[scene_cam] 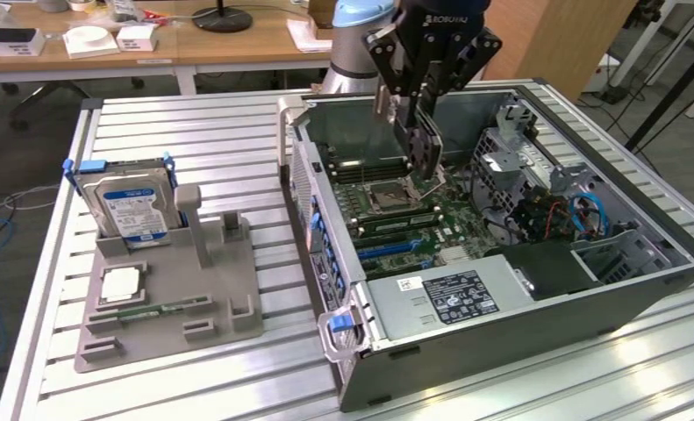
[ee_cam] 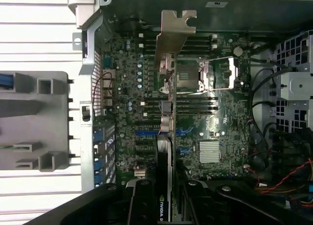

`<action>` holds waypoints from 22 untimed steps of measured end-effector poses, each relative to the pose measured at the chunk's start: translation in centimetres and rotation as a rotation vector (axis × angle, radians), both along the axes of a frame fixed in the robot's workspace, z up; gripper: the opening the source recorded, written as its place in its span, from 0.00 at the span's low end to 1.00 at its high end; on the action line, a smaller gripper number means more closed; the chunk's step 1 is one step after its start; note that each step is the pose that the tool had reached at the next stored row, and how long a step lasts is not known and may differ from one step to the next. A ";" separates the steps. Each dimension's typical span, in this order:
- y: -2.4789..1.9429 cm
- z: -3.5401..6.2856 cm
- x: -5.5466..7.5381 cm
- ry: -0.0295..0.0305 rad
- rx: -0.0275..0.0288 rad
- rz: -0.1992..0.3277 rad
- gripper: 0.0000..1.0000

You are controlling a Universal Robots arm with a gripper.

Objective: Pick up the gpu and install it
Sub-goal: 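Pick up the gpu and move the gpu toward the slot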

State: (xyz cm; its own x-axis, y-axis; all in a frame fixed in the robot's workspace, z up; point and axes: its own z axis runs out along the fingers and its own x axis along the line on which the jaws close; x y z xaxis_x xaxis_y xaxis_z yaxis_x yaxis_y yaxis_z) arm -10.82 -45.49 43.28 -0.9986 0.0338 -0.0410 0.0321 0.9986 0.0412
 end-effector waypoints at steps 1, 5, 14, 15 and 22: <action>0.00 0.00 0.1 0.0000 0.0000 0.000 0.26; 0.00 0.00 0.4 0.0000 0.0000 0.000 0.26; 0.00 0.00 1.0 0.0000 0.0000 0.000 0.26; 0.00 0.00 1.1 0.0000 0.0000 0.000 0.26; 0.00 0.00 1.9 0.0000 0.0000 0.000 0.26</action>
State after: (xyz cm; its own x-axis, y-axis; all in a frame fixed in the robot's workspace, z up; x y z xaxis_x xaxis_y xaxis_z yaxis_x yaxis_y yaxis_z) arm -8.92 -45.49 43.28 -0.9986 0.0338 -0.0410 0.0321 0.9986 0.0412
